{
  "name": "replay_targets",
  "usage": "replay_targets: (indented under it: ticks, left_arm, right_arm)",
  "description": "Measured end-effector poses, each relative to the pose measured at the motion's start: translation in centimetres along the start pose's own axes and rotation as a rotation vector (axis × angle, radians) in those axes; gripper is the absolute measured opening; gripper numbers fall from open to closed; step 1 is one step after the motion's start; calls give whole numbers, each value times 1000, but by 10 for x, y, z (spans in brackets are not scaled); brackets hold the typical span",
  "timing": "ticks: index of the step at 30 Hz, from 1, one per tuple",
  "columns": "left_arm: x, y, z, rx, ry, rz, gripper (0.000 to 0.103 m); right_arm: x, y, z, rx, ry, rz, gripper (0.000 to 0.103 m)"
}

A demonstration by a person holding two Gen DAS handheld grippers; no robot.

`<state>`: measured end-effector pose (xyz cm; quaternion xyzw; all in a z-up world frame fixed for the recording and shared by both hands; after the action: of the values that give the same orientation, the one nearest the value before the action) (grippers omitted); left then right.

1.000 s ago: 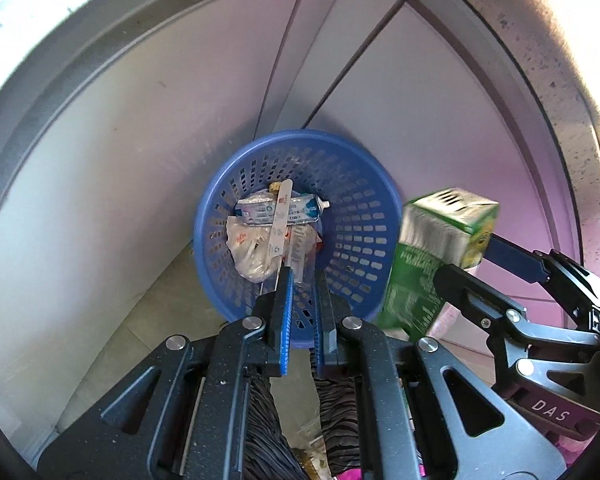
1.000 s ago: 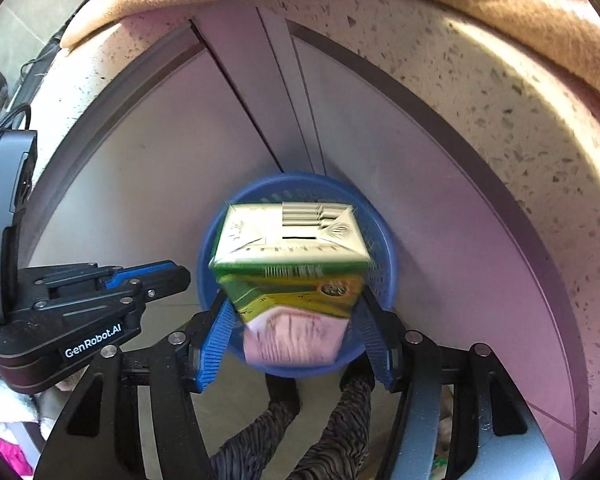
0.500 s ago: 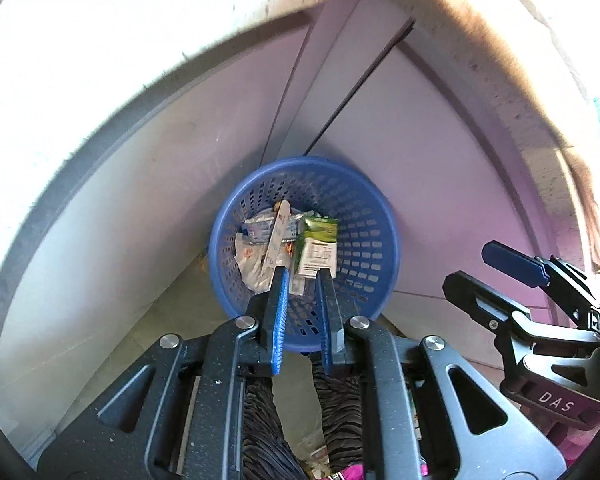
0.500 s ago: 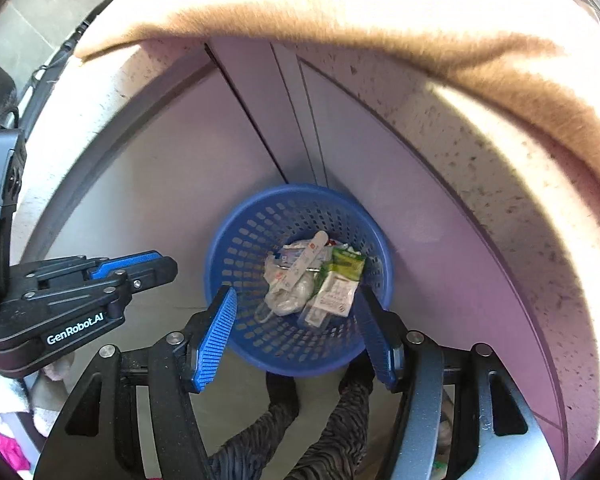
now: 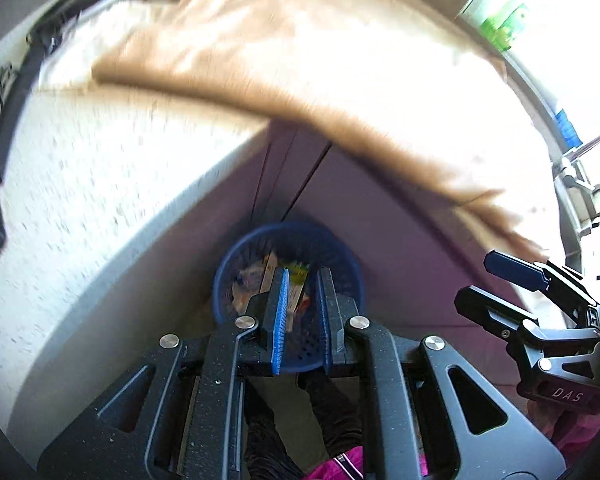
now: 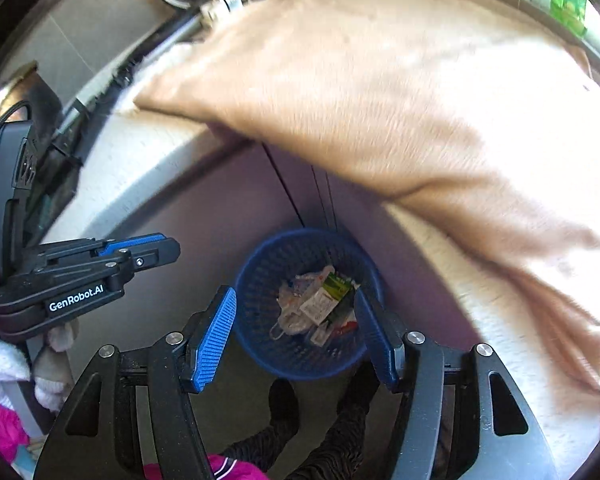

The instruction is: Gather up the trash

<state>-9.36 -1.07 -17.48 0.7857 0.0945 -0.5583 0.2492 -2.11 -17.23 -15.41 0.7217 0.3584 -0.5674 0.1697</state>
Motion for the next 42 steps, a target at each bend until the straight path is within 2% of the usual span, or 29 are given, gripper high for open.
replay_targets:
  ticks: [4,8,14,15,17,18,20,25,26,30,35,39,42]
  left_arm:
    - [-26,15,-13,28,66,4,12]
    - [-52,31,-25,57,132,10,20]
    - [-81,53,-41,101,207,16,22]
    - [-83,57,-43,109,219,14,24]
    - [-89,64,-47,120,245,10,41]
    - [-94,67,-50,123,260,9,46]
    - [-104,72,-54,124,292,7,64]
    - [-121,84,-64,135,350,1,77]
    - [-124,86,-67,133,358,6,80]
    - [-134,92,-73,132,389,1,81]
    - [-142,100,-78,136,428,-12,91]
    - [-144,106,-82,146,439,-32,91]
    - [-146,109,-83,142,443,-25,97]
  right_arm:
    - [-28,6,-9,-3,63,-6,64]
    - [-48,14,-19,-5,120,-11,65]
    - [-82,18,-32,-12,211,4,70]
    - [-88,20,-34,-11,228,4,70]
    - [-98,23,-37,-7,255,4,71]
    - [-102,25,-39,-5,270,6,71]
    - [-110,29,-42,-1,301,7,71]
    - [-132,39,-45,9,393,17,72]
    - [-135,42,-46,15,404,16,77]
    - [-149,52,-49,51,463,-2,81]
    - [-156,58,-54,73,495,-26,87]
    - [-161,62,-57,88,526,-36,88]
    - [-166,63,-59,90,547,-43,88]
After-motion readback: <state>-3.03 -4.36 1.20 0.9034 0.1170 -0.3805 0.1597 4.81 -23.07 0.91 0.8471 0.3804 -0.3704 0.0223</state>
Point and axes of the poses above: each gripper's, at about its wrist camera, not at the fingertips, and x roughly the way its jaws point, y to its right, z to its underside, the point moved 4 cm from there along x, roughly the way its jaws point, and after that the axes turned 5 degrees about -y, right-handed, at the moved point
